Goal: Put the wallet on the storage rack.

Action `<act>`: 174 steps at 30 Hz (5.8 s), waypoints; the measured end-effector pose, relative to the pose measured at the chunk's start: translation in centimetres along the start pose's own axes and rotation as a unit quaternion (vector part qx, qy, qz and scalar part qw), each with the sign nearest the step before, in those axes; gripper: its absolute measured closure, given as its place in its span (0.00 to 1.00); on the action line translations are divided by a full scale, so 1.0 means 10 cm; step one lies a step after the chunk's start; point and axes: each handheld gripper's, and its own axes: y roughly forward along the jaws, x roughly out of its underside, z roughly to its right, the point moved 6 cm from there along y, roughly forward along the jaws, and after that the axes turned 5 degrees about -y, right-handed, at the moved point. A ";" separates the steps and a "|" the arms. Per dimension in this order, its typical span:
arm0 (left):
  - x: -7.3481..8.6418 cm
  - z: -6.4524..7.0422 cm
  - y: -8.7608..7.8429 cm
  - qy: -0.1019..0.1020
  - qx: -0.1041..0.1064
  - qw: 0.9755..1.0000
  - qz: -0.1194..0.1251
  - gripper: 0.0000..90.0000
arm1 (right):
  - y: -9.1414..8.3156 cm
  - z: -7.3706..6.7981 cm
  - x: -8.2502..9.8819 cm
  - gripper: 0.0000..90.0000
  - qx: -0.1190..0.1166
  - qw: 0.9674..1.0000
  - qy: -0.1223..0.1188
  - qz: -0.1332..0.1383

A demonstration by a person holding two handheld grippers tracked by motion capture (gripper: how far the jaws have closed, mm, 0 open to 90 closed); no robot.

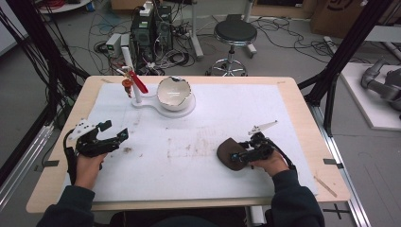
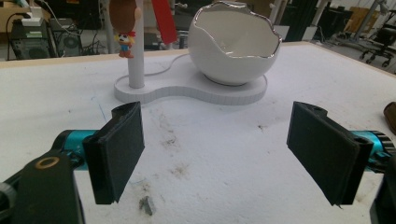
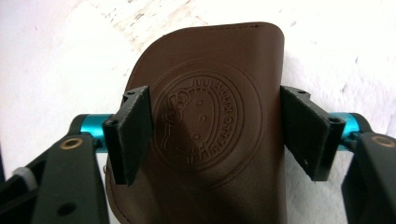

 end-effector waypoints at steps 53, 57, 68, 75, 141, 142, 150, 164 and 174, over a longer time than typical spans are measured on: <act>0.38 1.64 1.65 -0.056 0.328 0.924 -0.189 0.47 | 0.37 -0.45 -0.48 0.37 0.054 0.967 -0.245 0.039; 0.39 1.67 1.64 -0.048 0.341 0.919 -0.191 0.60 | 0.37 -0.45 -0.49 0.37 0.052 0.967 -0.245 0.038; 0.38 1.69 1.60 -0.022 0.340 0.920 -0.191 0.82 | 0.39 -0.41 -0.48 0.35 0.048 0.974 -0.219 0.035; 0.36 1.71 1.58 -0.008 0.341 0.922 -0.182 0.86 | 0.43 -0.32 -0.46 0.20 0.031 0.989 -0.145 0.026; -0.01 -0.21 0.08 -0.023 0.010 1.000 -0.012 0.29 | 0.34 -0.06 -2.32 0.73 0.016 0.975 -0.111 0.191; -0.01 -0.21 0.08 -0.025 0.010 1.000 -0.014 0.29 | 0.37 -0.06 -2.40 0.73 0.016 0.975 -0.121 0.188; 0.03 -0.26 0.03 -0.037 0.004 0.999 -0.015 0.27 | 0.58 0.02 -2.76 0.73 0.028 0.969 -0.163 0.182; 0.07 -0.29 -0.05 -0.048 0.008 0.999 -0.010 0.27 | 1.06 0.18 -2.91 0.73 0.066 0.960 -0.240 0.125; 0.07 -0.29 -0.03 -0.052 0.011 0.999 -0.008 0.27 | 1.26 0.21 -2.81 0.73 0.086 0.955 -0.271 0.084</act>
